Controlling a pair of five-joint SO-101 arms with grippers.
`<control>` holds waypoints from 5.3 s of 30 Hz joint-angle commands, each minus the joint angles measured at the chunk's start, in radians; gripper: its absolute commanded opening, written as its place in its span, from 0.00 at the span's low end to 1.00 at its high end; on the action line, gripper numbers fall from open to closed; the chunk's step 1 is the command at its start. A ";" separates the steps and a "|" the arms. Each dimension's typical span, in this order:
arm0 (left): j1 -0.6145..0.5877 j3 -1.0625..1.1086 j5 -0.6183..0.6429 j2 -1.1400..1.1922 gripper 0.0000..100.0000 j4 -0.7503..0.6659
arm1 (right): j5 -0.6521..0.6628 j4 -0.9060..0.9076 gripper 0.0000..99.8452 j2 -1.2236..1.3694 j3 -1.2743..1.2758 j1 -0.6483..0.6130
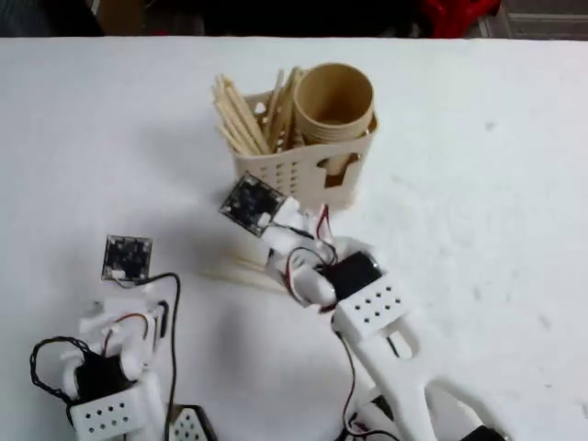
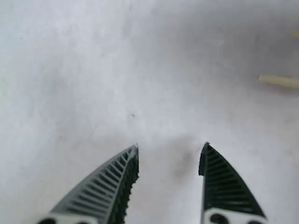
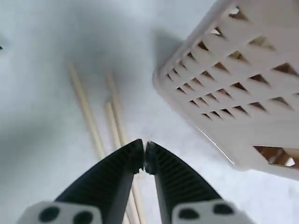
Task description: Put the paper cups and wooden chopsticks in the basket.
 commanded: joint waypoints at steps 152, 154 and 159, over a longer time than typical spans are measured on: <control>-0.005 -0.003 -0.003 -0.004 0.22 0.003 | -0.180 -0.093 0.02 0.217 -0.893 0.013; -0.005 -0.003 -0.003 -0.004 0.22 0.003 | -0.184 -0.122 0.02 0.308 -0.930 0.012; -0.005 -0.003 -0.003 -0.004 0.22 0.003 | -0.190 -0.259 0.02 0.418 -0.934 0.024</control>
